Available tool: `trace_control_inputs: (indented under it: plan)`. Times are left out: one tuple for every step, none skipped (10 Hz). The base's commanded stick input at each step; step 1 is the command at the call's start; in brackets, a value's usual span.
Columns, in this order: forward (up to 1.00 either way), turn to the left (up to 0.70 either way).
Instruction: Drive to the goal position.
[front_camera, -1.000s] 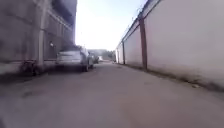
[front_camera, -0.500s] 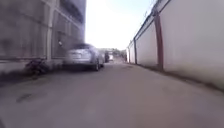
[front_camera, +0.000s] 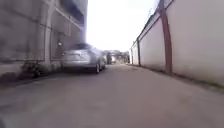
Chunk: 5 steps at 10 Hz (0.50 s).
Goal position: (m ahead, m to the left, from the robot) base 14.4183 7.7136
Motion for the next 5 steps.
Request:
trace_control_inputs:
  plan:
    - [1.00,-0.27]
    - [1.00,-0.27]
    - [1.00,-0.13]
    - [1.00,0.00]
    - [1.00,0.00]
